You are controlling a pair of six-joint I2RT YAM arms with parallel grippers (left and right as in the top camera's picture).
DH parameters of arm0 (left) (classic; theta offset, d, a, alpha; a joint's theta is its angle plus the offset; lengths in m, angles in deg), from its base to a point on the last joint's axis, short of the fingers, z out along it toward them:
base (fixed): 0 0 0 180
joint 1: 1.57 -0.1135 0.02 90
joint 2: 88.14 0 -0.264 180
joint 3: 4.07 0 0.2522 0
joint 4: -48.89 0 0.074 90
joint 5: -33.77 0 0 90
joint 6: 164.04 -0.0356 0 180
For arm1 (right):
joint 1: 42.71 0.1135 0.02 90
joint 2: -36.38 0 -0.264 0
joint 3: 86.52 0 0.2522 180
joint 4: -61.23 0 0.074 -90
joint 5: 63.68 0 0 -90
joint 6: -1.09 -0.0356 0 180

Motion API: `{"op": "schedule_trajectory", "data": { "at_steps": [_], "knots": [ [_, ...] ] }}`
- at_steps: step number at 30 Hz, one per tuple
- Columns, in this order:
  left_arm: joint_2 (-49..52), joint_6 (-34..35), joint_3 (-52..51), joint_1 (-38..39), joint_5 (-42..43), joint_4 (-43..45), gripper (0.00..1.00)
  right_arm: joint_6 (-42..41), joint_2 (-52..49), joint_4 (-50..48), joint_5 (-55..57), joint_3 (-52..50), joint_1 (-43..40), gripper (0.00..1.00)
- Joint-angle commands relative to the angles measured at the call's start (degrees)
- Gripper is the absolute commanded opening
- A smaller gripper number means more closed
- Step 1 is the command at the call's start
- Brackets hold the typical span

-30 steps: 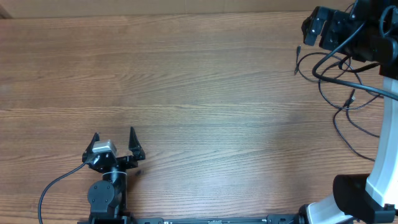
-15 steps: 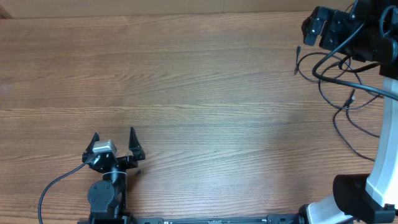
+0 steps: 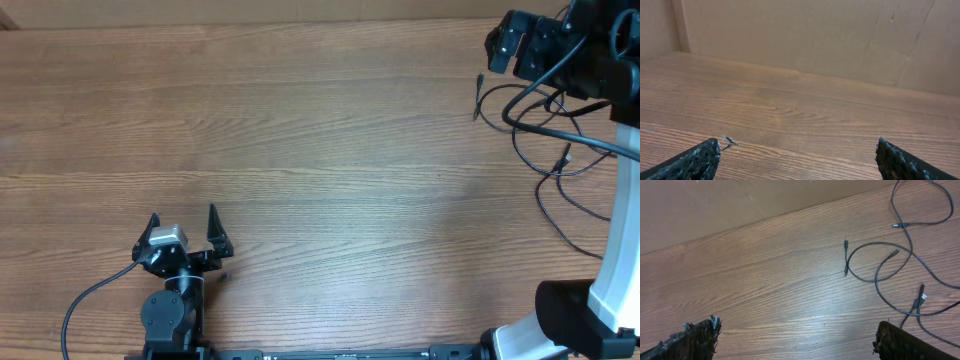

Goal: Untangle cables

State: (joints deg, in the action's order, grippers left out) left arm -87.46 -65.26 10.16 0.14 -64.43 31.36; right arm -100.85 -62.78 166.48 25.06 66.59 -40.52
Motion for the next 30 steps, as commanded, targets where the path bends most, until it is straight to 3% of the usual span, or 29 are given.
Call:
{"op": "schedule_trajectory", "data": {
  "at_steps": [1,13,30],
  "knots": [
    [-0.5,-0.9,-0.1,-0.6,0.2,-0.1,1.00,0.0,0.8,-0.2,0.1,0.5,0.0,1.00],
    [-0.4,-0.9,-0.1,-0.6,0.2,-0.1,1.00,0.2,2.2,1.4,2.2,0.5,0.0,1.00],
    [-0.4,-0.9,-0.1,-0.6,0.2,-0.1,1.00,-0.2,8.5,-6.8,1.6,0.5,1.9,1.00]
  ]
}}
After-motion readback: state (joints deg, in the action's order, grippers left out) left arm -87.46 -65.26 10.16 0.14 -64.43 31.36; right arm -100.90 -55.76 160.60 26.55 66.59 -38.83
